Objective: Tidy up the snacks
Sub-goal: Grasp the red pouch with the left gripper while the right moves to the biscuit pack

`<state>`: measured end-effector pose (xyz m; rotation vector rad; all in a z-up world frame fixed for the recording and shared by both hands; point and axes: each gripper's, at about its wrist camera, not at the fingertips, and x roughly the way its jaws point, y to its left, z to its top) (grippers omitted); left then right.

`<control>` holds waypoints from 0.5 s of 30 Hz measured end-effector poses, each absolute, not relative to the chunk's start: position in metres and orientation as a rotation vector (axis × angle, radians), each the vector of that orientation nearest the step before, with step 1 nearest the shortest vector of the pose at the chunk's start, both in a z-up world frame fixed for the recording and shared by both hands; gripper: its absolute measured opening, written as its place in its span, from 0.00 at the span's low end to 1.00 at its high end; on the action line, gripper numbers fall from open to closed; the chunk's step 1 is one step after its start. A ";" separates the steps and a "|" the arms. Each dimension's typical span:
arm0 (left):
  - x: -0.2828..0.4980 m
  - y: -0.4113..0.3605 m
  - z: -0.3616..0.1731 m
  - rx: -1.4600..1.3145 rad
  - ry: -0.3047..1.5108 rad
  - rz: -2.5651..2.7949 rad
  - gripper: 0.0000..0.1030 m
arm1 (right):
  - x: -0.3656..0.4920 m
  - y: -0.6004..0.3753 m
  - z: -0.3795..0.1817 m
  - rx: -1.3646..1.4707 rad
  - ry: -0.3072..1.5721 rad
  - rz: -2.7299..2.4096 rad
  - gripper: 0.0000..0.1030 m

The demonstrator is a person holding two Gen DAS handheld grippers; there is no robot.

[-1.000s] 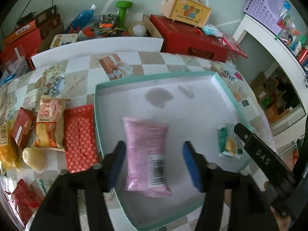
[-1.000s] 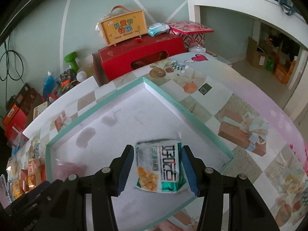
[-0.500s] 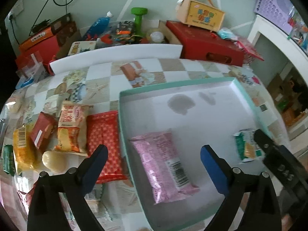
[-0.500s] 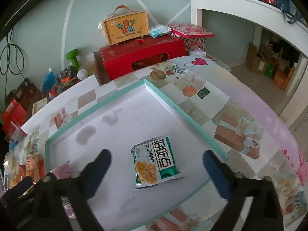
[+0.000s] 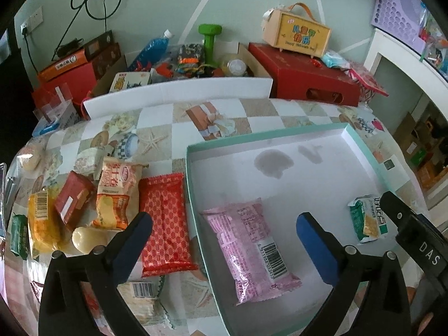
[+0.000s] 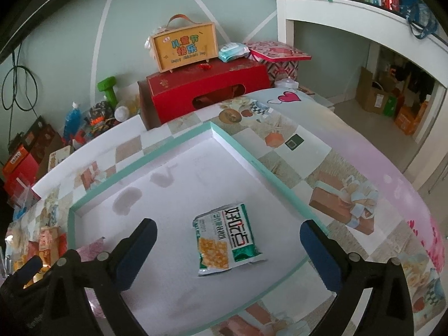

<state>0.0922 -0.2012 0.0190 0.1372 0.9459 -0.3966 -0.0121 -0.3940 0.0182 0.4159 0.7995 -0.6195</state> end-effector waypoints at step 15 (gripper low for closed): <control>0.077 -0.166 0.056 0.087 0.878 -0.422 0.99 | -0.019 -0.355 0.046 0.377 0.744 -0.507 1.00</control>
